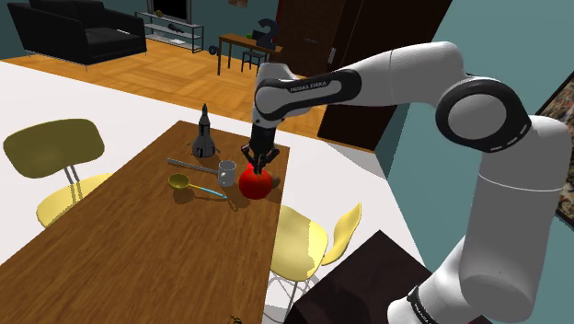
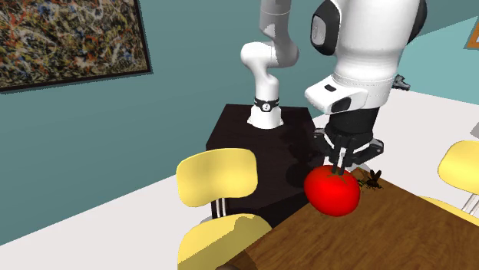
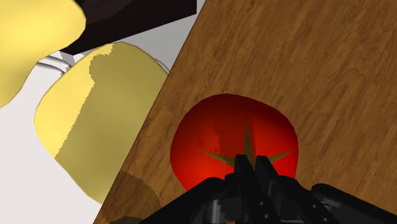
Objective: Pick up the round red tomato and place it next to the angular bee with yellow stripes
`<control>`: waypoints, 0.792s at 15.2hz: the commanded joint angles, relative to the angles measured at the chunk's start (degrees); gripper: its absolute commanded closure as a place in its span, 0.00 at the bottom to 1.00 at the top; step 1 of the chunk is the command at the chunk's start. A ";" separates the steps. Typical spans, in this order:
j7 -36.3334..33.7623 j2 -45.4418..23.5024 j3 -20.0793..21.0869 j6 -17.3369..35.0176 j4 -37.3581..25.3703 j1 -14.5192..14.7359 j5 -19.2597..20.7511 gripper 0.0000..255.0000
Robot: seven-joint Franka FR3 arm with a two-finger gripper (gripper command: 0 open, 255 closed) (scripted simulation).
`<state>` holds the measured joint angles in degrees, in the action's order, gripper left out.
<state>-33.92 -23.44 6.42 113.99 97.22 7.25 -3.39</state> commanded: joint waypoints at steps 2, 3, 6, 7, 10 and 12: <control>-3.60 1.78 1.24 1.62 3.02 2.44 -0.17 1.00; -4.72 2.28 1.65 2.02 3.82 3.20 -0.22 1.00; -8.15 3.48 2.90 3.10 5.76 5.50 -0.36 1.00; -9.31 3.78 3.32 3.41 6.26 6.29 -0.40 1.00; -12.88 4.42 4.62 4.25 7.36 8.66 -0.44 1.00; -15.32 4.60 5.48 4.70 7.75 10.27 -0.42 1.00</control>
<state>-47.64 -18.84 11.39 118.89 105.34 16.52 -3.87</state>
